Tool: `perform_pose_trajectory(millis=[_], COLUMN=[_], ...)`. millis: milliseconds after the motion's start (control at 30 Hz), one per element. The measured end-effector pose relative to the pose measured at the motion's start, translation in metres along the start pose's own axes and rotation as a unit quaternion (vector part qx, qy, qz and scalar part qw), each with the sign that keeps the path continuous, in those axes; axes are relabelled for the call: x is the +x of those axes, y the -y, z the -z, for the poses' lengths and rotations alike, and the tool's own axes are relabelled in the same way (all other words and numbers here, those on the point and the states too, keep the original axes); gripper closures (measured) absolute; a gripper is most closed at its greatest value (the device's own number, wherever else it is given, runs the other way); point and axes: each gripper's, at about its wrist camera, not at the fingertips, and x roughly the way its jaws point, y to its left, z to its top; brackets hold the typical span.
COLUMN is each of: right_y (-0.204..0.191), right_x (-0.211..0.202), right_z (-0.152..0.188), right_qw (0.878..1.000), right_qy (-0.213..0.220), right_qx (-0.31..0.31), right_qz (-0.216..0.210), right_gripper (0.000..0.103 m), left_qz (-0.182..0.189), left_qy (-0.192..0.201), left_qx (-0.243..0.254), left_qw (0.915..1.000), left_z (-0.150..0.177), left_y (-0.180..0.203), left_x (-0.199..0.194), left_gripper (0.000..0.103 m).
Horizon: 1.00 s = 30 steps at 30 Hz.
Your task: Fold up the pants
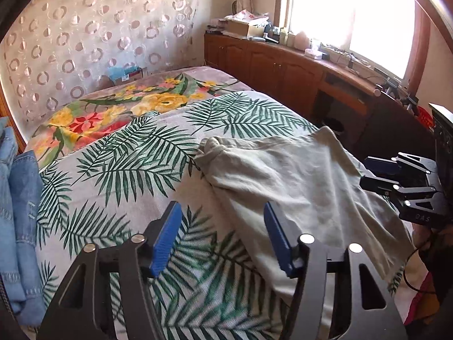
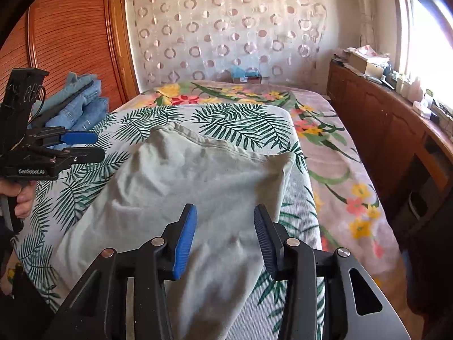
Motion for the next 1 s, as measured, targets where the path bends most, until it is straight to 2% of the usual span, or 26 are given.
perform_pose_trajectory(millis=[233, 433, 500, 533, 567, 633, 700, 833, 1000], right_y=[0.011, 0.009, 0.009, 0.009, 0.008, 0.009, 0.009, 0.008, 0.008], right_x=[0.024, 0.036, 0.037, 0.037, 0.038, 0.036, 0.034, 0.034, 0.035], right_z=[-0.016, -0.017, -0.018, -0.018, -0.018, -0.018, -0.018, -0.019, -0.017], right_qw=[1.000, 0.999, 0.999, 0.999, 0.999, 0.998, 0.998, 0.998, 0.998], right_qy=[-0.020, -0.045, -0.049, -0.051, -0.055, -0.058, -0.057, -0.058, -0.057], right_qx=[0.006, 0.004, 0.002, 0.002, 0.002, 0.002, 0.002, 0.000, -0.001], right_qz=[-0.006, -0.003, -0.001, 0.001, 0.004, 0.004, 0.003, 0.006, 0.007], right_gripper=[0.058, 0.058, 0.058, 0.058, 0.058, 0.058, 0.058, 0.058, 0.058], left_qz=[-0.013, 0.007, 0.022, 0.027, 0.034, 0.043, 0.050, 0.008, -0.007], left_qy=[-0.019, -0.042, -0.044, -0.045, -0.049, -0.053, -0.043, -0.020, -0.036], left_qx=[0.010, 0.017, 0.018, 0.022, 0.027, 0.036, 0.039, 0.022, 0.009], left_qw=[0.9997, 0.9990, 0.9986, 0.9984, 0.9979, 0.9970, 0.9971, 0.9995, 0.9993], left_z=[-0.028, -0.042, -0.047, -0.048, -0.050, -0.052, -0.056, -0.069, -0.067], left_y=[-0.017, -0.026, -0.028, -0.027, -0.026, -0.023, -0.023, -0.036, -0.043], left_x=[0.043, 0.076, 0.082, 0.084, 0.087, 0.088, 0.081, 0.075, 0.082], left_gripper=[0.053, 0.061, 0.069, 0.076, 0.089, 0.099, 0.100, 0.100, 0.100])
